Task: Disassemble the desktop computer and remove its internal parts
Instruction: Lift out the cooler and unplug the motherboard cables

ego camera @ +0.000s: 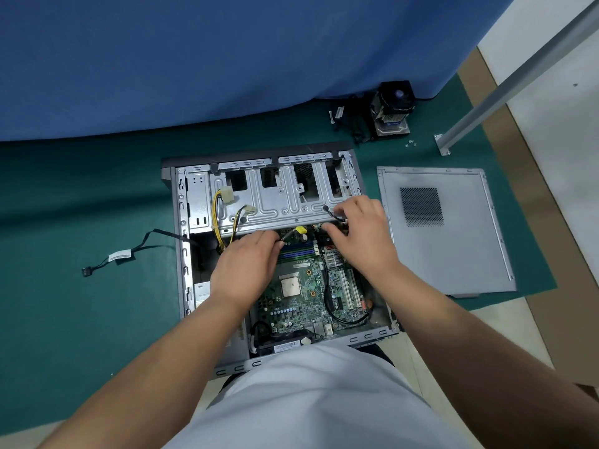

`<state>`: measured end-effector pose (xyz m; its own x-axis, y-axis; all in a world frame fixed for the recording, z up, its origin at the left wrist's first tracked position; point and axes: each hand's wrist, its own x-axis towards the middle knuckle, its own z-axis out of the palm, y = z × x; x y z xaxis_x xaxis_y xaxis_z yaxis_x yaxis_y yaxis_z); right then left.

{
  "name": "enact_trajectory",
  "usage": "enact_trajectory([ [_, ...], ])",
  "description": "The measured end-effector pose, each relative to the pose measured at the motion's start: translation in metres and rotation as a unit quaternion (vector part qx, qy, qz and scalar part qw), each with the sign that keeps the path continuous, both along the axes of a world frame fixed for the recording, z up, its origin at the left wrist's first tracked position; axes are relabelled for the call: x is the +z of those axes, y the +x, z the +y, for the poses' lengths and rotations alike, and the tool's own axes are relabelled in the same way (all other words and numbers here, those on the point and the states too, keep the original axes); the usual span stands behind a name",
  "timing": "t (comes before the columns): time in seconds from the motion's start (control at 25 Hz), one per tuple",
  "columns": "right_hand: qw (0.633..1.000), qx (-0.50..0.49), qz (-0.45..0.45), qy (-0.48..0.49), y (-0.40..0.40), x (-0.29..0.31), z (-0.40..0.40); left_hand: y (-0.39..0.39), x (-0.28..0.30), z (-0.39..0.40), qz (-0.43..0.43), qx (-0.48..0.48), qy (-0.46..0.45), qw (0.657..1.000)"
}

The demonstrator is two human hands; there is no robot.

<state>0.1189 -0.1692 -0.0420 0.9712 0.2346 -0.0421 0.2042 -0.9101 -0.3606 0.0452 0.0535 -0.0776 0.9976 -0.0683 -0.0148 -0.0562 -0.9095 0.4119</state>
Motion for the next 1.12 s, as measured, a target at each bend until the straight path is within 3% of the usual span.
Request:
enact_trajectory([
  [0.2, 0.999, 0.015, -0.023, -0.02, 0.002, 0.001, -0.001, 0.0, 0.0, 0.0, 0.0, -0.002, -0.002, 1.0],
  [0.44, 1.0, 0.011, 0.013, -0.014, 0.013, 0.016, -0.004, -0.001, -0.001, 0.001, -0.001, -0.001, -0.002, 1.0],
  [0.72, 0.992, -0.028, 0.087, -0.09, 0.046, 0.027, 0.017, -0.001, -0.001, 0.001, 0.014, -0.001, -0.025, 1.0],
  [1.12, 0.997, -0.021, 0.049, 0.053, -0.006, 0.011, 0.01, -0.005, 0.0, 0.002, 0.029, -0.005, -0.073, 0.997],
])
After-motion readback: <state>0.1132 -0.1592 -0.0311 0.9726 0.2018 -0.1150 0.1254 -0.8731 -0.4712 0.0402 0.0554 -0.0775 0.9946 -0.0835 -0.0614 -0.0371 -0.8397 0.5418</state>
